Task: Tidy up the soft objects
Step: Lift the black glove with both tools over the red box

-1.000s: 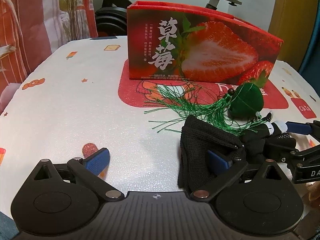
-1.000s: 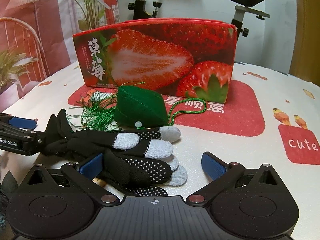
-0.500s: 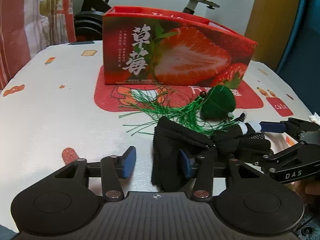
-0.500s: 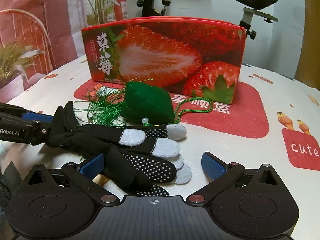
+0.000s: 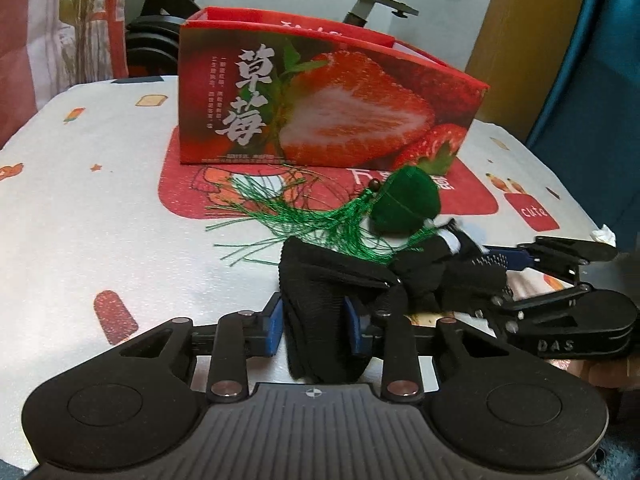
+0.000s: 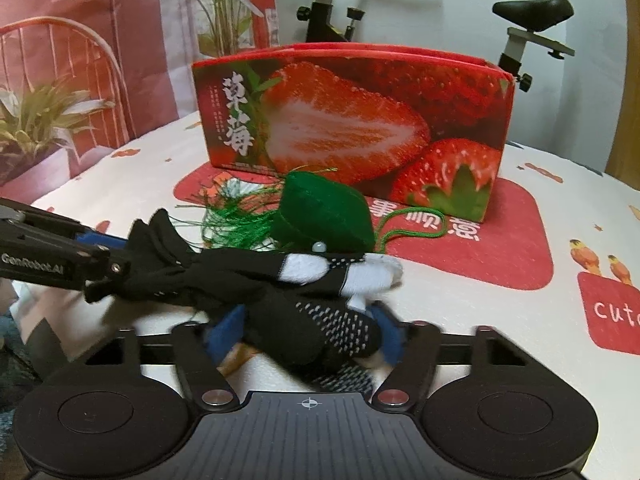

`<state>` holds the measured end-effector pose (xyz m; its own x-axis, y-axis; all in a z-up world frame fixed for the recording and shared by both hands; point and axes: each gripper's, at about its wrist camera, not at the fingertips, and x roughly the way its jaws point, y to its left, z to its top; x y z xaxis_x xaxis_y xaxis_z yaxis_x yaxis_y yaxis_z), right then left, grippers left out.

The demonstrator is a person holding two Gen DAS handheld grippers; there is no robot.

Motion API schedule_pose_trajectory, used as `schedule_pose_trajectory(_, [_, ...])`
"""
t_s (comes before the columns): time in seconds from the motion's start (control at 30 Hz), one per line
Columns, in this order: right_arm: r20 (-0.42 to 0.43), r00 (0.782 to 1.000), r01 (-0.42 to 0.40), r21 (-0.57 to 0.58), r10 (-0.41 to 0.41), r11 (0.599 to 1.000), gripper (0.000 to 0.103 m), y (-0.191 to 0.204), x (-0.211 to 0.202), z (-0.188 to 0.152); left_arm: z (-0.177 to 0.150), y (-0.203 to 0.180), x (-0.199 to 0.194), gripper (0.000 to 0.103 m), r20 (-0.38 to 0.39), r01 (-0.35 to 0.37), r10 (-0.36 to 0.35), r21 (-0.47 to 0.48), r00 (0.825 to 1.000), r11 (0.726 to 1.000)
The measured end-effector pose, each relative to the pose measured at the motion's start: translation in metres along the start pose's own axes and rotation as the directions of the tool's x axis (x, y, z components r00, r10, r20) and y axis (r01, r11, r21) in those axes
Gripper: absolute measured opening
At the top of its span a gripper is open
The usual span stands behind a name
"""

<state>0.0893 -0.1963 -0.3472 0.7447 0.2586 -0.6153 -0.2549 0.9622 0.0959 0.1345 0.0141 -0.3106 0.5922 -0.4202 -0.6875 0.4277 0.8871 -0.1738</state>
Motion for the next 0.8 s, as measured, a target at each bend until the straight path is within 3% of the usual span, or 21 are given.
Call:
schedule_pose_trajectory(0.13, [-0.007,0.999,-0.035,0.003,0.035,0.999,0.036,0.002,-0.002,0.001,-0.001,0.003,-0.002,0.015,0.013,0.021,-0.02,-0.02,1.0,1.0])
schedule_pose_trajectory(0.3, [0.018,0.999,-0.051,0.035,0.051,0.998,0.018,-0.001,-0.012,0.005,0.002,0.005,-0.01,0.011,0.057,0.036,-0.033,-0.039,0.998,0.999])
schedule_pose_trajectory(0.5, [0.095,0.993,-0.074,0.041,0.07,0.996,0.015,-0.002,-0.034,0.017,0.01,0.003,-0.031,0.011,0.139,0.059,-0.052,-0.046,0.989,0.997])
schedule_pose_trajectory(0.8, [0.23,0.97,-0.088,0.043,0.076,0.995,0.015,-0.005,-0.068,0.056,0.052,-0.002,-0.065,0.011,0.272,0.107,-0.089,-0.054,0.958,0.993])
